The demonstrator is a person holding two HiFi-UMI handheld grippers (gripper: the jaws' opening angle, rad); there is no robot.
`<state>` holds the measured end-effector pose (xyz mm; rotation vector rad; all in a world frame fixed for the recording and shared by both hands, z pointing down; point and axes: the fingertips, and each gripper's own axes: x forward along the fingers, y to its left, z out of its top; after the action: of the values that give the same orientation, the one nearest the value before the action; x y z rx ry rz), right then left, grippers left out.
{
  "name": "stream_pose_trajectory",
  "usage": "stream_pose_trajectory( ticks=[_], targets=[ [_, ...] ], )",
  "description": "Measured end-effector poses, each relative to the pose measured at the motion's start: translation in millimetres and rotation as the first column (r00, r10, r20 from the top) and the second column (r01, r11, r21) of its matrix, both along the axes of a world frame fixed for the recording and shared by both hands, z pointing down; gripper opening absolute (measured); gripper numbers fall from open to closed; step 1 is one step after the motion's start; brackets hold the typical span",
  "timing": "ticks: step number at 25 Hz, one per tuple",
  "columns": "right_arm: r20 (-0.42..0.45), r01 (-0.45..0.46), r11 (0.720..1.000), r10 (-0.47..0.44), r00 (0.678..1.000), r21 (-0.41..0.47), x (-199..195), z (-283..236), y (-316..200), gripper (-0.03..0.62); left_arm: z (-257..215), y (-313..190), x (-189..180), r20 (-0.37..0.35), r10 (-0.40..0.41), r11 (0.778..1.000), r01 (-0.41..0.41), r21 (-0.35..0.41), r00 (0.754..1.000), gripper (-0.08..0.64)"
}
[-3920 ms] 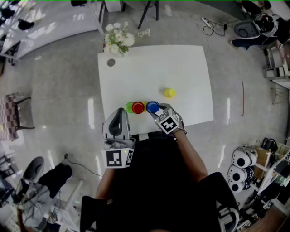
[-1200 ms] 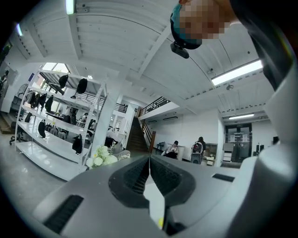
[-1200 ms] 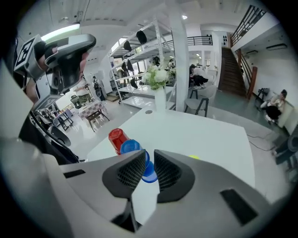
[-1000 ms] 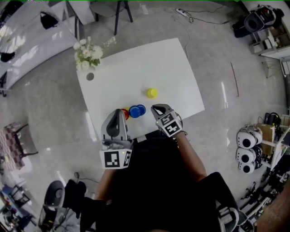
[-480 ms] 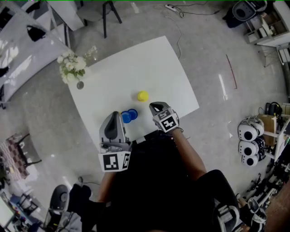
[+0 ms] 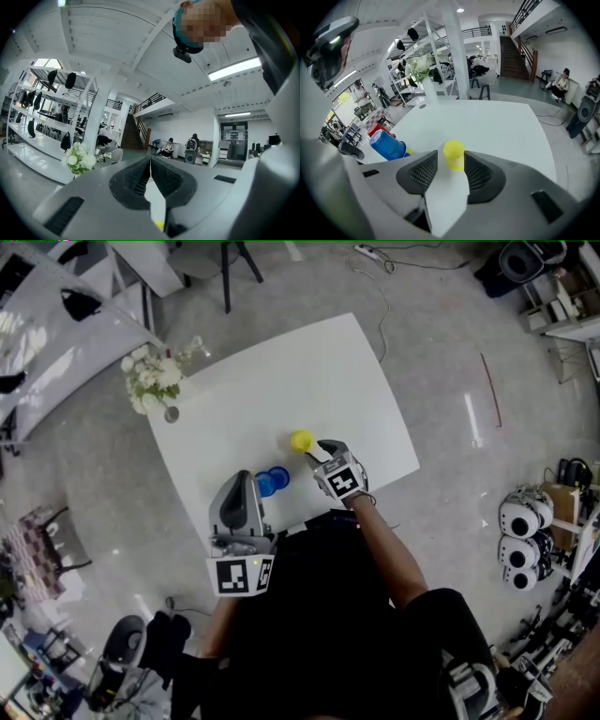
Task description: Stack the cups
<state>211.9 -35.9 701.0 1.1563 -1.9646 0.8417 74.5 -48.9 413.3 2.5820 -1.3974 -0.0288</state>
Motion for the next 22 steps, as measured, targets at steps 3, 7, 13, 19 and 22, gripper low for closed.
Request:
stream_pose_trajectory(
  ticks=[3,7,13,19,22],
  targets=[
    [-0.018,0.026,0.999,-0.027,0.999,-0.022,-4.0,12.5,-6.9,0.240,2.5,-4.3,-0.6,0.009,0.000,1.000,0.001,-0.005,1.000,0.022],
    [-0.018,0.055,0.997,-0.056,0.998,-0.045,-9.0,25.1,-10.2,0.264,3.5,-7.6,-1.6,0.009,-0.014,1.000,0.014,-0.011,1.000,0.023],
    [-0.061,0.090,0.994,-0.094,0.994,-0.061,-12.4,37.8,-15.4,0.268,3.0,-13.8,-7.1,0.011,-0.033,0.999,0.033,-0.013,0.999,0.021],
    [-0.075,0.119,0.988,-0.127,0.989,-0.098,-20.7,51.8,-24.3,0.267,6.0,-26.1,-16.3,0.025,-0.055,0.998,0.055,-0.030,0.998,0.021],
    [-0.104,0.128,0.987,-0.138,0.985,-0.099,-19.6,54.9,-25.5,0.261,4.2,-24.9,-19.4,0.028,-0.064,0.997,0.065,-0.029,0.998,0.023]
  ],
)
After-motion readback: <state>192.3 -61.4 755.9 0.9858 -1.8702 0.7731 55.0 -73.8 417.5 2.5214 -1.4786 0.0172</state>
